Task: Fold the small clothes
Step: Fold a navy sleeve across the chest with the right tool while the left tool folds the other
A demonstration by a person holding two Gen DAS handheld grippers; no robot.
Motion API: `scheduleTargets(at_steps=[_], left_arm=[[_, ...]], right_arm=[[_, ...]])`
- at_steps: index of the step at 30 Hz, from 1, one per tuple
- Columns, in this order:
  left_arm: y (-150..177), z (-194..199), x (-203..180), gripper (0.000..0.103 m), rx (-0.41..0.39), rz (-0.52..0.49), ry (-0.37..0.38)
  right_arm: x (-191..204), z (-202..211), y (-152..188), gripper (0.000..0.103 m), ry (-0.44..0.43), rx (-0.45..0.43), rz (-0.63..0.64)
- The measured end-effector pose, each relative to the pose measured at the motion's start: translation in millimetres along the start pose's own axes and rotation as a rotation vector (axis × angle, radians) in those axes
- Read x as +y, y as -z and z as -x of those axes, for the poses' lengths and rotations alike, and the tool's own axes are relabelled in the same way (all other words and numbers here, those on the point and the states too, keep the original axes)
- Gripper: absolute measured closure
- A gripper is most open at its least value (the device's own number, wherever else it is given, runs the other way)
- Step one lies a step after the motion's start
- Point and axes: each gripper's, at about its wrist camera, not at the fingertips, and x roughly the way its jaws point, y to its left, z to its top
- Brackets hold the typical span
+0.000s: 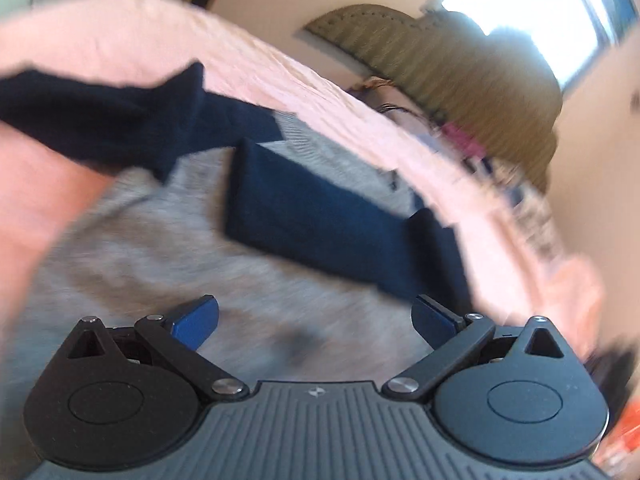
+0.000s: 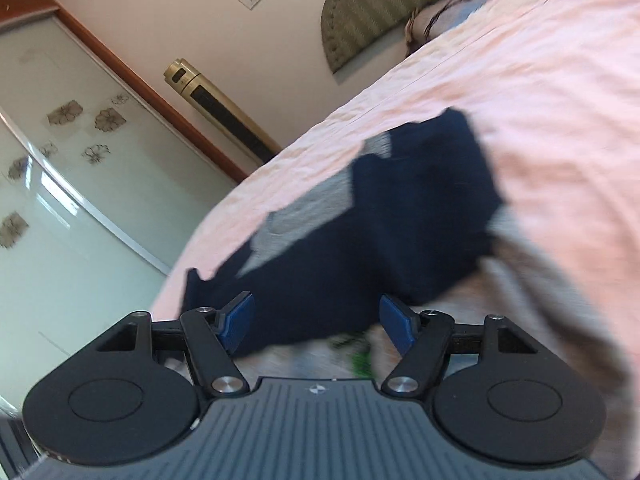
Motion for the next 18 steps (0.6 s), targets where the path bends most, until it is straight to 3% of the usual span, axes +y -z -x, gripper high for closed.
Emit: scheduleTargets(at_steps=[1, 3, 5, 6, 9, 10, 11, 13, 16, 18], left_arm=[[-8.3, -8.5, 0.0, 0.0, 0.004, 0.035, 0.011], [-22.0, -28.7, -4.0, 0.003, 0.008, 0.028, -0.052], [-29.5, -43.1, -5.5, 0.026, -0.008, 0.02, -0.128], [-34.0, -45.7, -5.8, 0.031, -0.028, 0.019, -0.155], [-42.6, -54.2, -6.5, 0.061, -0.047, 0.018, -0.226], [-42.9, -57.3, -7.5, 0.09, -0.046, 0.004, -0.266], [-42.9, -60.4, -9.0, 0.096, -0.038, -0.018, -0.302], [-42.6, -52.8, -13.0, 0.097, -0.076, -0.056, -0.322], [-41.1, -29.2, -23.3, 0.097, -0.217, -0.145, -0.389], [-42.5, -30.2, -16.2, 0.097, -0.188, -0.153, -0.425]], right_arm=[[-4.8, 4.6, 4.3, 0.034, -0.013, -0.015, 0.011], [-6.7, 7.7, 8.8, 0.033, -0.033, -0.028, 0.014], [-5.0, 6.3, 9.8, 0.028, -0.04, -0.026, 0.036], [-5.0, 6.2, 9.9, 0.025, -0.046, -0.026, 0.041], [-7.7, 7.9, 9.5, 0.023, -0.062, -0.03, 0.037], [-8.6, 7.5, 10.6, 0.023, -0.07, -0.032, 0.032], [-9.3, 7.6, 10.2, 0.023, -0.076, -0.034, 0.028], [-8.9, 7.5, 10.1, 0.022, -0.081, -0.035, 0.028], [-7.2, 7.4, 10.4, 0.021, -0.084, -0.034, 0.033], [-6.4, 7.3, 10.6, 0.02, -0.085, -0.034, 0.035]])
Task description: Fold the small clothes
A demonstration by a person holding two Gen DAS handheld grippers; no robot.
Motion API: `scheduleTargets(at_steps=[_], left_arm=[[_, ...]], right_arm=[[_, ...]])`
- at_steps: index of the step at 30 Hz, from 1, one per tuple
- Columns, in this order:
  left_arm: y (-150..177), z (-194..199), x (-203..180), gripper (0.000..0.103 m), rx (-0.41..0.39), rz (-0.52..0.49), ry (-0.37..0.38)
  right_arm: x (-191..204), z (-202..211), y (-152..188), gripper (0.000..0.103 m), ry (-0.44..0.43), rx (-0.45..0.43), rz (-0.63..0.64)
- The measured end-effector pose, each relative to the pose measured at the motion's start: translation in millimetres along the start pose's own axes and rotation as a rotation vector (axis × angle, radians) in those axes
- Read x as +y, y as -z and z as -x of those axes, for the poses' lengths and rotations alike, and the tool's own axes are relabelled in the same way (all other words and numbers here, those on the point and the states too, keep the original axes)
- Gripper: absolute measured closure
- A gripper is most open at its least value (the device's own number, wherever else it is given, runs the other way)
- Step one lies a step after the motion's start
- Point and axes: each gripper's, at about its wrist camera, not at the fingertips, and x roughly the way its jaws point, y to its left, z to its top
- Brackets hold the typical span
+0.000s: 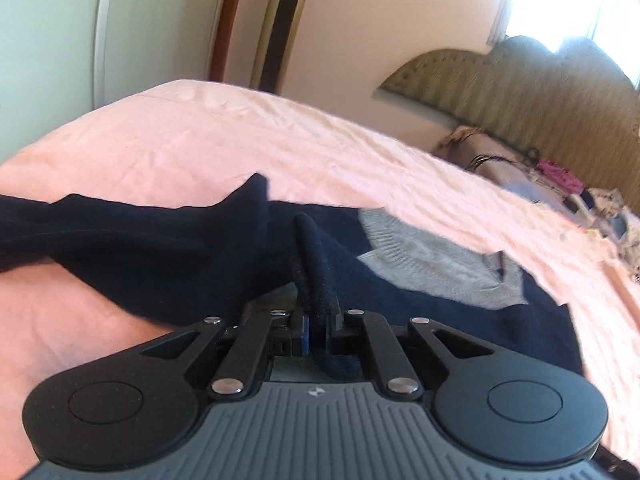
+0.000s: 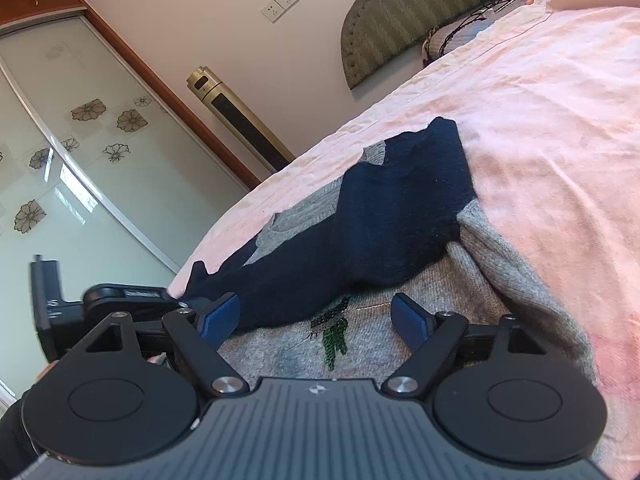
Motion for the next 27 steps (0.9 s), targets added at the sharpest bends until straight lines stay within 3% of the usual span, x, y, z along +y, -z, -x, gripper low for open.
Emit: scheduleTargets(at_steps=[2, 3, 6, 9, 12, 13, 16, 19, 20, 23, 25, 27], left_arm=[[7.7, -16.8, 4.0, 0.095, 0.104, -0.049, -0.02], [12.3, -11.7, 3.3, 0.093, 0.057, -0.085, -0.02], [19.4, 3.1, 1.6, 0.091, 0.053, -0.128, -0.036], [24.6, 28.0, 9.9, 0.084, -0.016, -0.05, -0.076], [25.1, 41.4, 9.5, 0.083, -0.124, 0.007, -0.062], [23.9, 41.9, 5.7, 0.079, -0.145, 0.01, -0.042], [18.2, 22.4, -12.4, 0.046, -0.101, -0.053, 0.033], [18.0, -17.3, -22.7, 0.037, 0.022, -0.126, 0.034], [20.0, -23.9, -23.2, 0.028, -0.002, -0.162, 0.037], [26.1, -27.6, -20.5, 0.024, -0.028, -0.231, 0.032], [22.9, -15.6, -13.6, 0.024, -0.026, -0.217, 0.049], [21.9, 8.1, 6.7, 0.024, -0.095, -0.145, 0.061]], right_arm=[[0.5, -1.3, 0.5, 0.019, -0.001, 0.003, 0.006], [1.3, -1.9, 0.4, 0.017, -0.001, 0.006, 0.011], [14.5, -2.1, -2.8, 0.016, 0.044, 0.038, 0.068], [36.3, 5.4, -19.0, 0.013, 0.008, 0.018, 0.15], [45.7, -2.0, -54.2, 0.001, 0.012, -0.027, 0.187], [45.8, -10.0, -64.1, 0.001, 0.037, -0.03, 0.199], [40.9, -51.7, -88.4, 0.002, 0.151, 0.03, 0.239], [29.3, -92.7, -89.9, 0.004, 0.263, 0.138, 0.289], [22.8, -102.4, -85.1, 0.004, 0.297, 0.17, 0.306], [15.6, -110.0, -61.3, 0.0, 0.373, 0.164, 0.519], [13.8, -107.7, -63.2, 0.0, 0.362, 0.157, 0.5], [15.6, -107.9, -61.7, 0.0, 0.37, 0.162, 0.514]])
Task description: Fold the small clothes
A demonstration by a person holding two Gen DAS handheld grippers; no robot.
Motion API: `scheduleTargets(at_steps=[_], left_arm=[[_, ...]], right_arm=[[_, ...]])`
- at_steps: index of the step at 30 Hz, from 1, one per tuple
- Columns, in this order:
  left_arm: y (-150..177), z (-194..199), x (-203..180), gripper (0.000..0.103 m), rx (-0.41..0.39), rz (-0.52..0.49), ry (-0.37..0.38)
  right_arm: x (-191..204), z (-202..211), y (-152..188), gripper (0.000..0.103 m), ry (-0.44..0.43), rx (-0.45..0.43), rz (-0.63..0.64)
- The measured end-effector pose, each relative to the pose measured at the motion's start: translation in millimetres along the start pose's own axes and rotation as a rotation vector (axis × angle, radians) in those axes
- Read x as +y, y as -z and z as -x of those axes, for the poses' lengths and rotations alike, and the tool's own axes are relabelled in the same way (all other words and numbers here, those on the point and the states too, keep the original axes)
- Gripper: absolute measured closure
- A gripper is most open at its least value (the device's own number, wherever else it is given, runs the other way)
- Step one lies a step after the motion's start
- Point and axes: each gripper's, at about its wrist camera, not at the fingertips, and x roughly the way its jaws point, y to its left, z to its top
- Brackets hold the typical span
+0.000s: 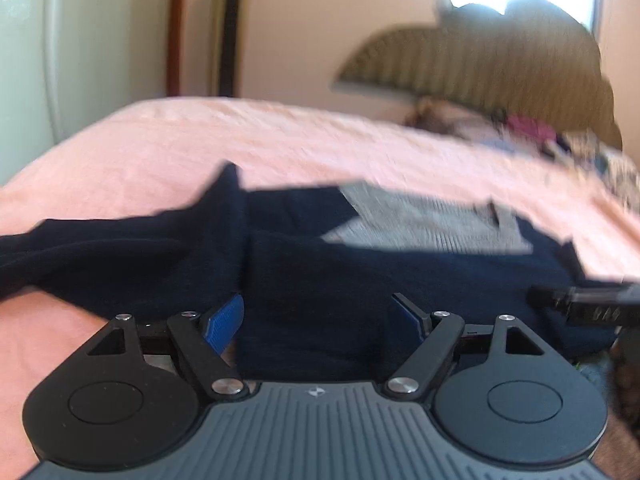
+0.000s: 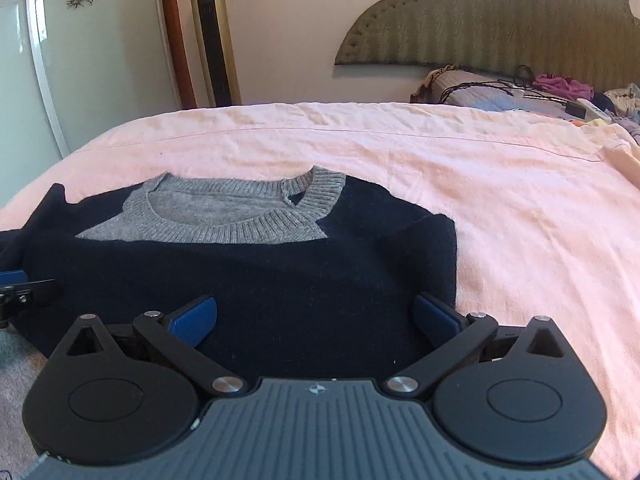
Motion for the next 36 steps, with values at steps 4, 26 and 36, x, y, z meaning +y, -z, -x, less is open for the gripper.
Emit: scheduleTargets(at_steps=[4, 26, 36], left_arm=[[1.4, 47.5, 89.2, 0.022, -0.121, 0.357, -0.082], [-25.8, 70.0, 249.0, 0.097, -0.203, 0.738, -0.429], [-128.4, 139.0, 95.2, 0.097, -0.52, 0.233, -0.246]], right_arm=[[-0.3, 2.7, -0.5, 0.0, -0.003, -0.004, 0.001], [-2.2, 5.2, -1.5, 0.0, -0.016, -0.015, -0.026], [-6.1, 6.8, -0.9, 0.0, -0.035, -0.027, -0.057]])
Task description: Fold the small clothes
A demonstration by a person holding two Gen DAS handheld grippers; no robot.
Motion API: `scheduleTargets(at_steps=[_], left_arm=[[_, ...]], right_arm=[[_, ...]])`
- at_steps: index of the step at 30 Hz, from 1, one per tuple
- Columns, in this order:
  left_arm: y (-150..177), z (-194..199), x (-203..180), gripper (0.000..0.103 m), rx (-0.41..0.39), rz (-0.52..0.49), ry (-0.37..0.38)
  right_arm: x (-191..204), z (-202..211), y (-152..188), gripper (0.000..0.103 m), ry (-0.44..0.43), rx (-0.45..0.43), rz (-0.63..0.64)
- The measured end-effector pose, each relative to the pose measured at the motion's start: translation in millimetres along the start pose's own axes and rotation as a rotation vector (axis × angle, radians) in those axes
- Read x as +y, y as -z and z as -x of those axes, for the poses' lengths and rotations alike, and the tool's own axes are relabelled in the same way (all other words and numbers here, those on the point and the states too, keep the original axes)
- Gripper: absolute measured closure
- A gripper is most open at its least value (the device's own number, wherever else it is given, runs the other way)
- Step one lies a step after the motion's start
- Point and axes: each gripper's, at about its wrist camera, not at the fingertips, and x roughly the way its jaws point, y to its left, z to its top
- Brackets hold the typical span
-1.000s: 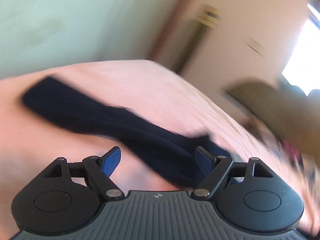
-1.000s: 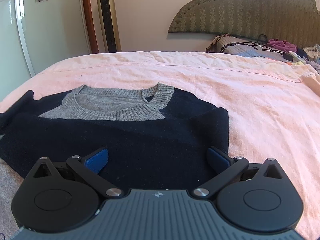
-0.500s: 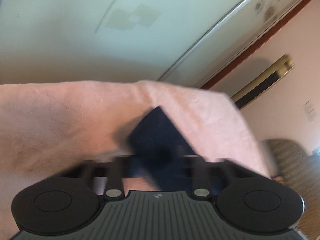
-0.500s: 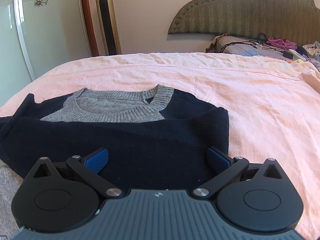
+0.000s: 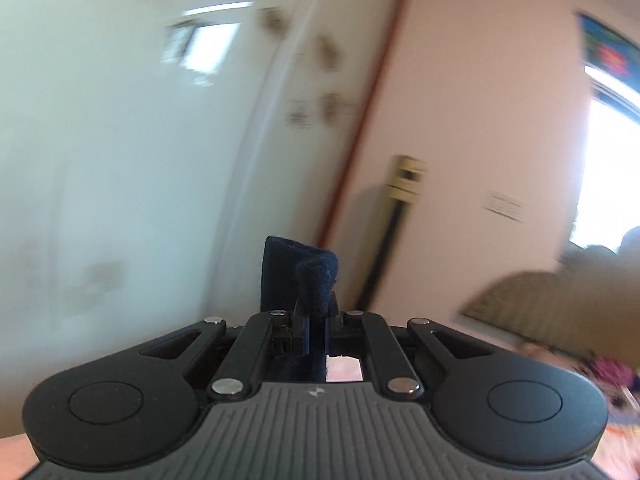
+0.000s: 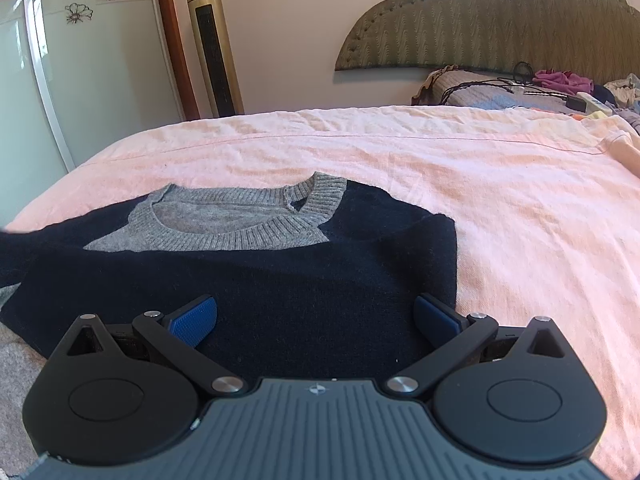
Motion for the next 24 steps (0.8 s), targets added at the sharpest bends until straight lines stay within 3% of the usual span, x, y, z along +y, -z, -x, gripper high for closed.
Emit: scheduleTargets(at_steps=[4, 6, 7, 9, 11, 14, 15, 17, 18, 19, 22, 24], left_arm=[[67.3, 10.8, -95.4, 0.097, 0.119, -0.151, 0.254], [119.0, 1.2, -140.8, 0.094, 0.348, -0.25, 0.437], [146.1, -3.9, -155.6, 0.094, 0.466, -0.281, 0.487], [192.8, -11.0, -164.1, 0.093, 0.671, -0.271, 0.481], [216.5, -10.8, -149.7, 0.093, 0.795, -0.198, 0.465], [222.9, 10.5, -102.9, 0.085, 0.794, -0.056, 0.44], [221.1, 15.8, -91.4, 0.073, 0.78, -0.04, 0.418], [213.4, 24.9, -69.5, 0.033, 0.712, -0.013, 0.363], [209.2, 30.8, -58.9, 0.025, 0.672, -0.016, 0.34], [209.6, 36.9, -51.6, 0.02, 0.633, -0.036, 0.321], [219.6, 51.7, -37.5, 0.02, 0.57, -0.127, 0.27], [222.5, 57.9, -34.0, 0.016, 0.528, -0.124, 0.293]], right_arm=[[-2.5, 1.2, -0.2, 0.0, -0.01, -0.005, -0.014], [-4.0, 1.8, 0.1, 0.0, -0.018, -0.009, -0.025], [-5.3, 2.0, -0.1, 0.0, -0.023, -0.011, -0.032], [-9.1, 3.0, -0.2, 0.0, -0.039, -0.018, -0.052], [-12.9, 4.3, 0.1, 0.0, -0.056, -0.026, -0.075], [-17.4, 5.7, 0.3, 0.0, -0.078, -0.036, -0.104], [-17.8, 5.6, 0.1, 0.0, -0.082, -0.037, -0.109], [-17.8, 5.3, -0.1, 0.0, -0.084, -0.038, -0.112], [-17.9, 5.4, 0.0, 0.0, -0.081, -0.037, -0.109], [-16.7, 5.4, -0.3, 0.0, -0.075, -0.034, -0.102], [-9.0, 9.6, -7.3, 0.0, -0.048, 0.002, -0.105], [-2.0, 21.5, -14.9, 0.0, -0.121, 0.021, -0.178]])
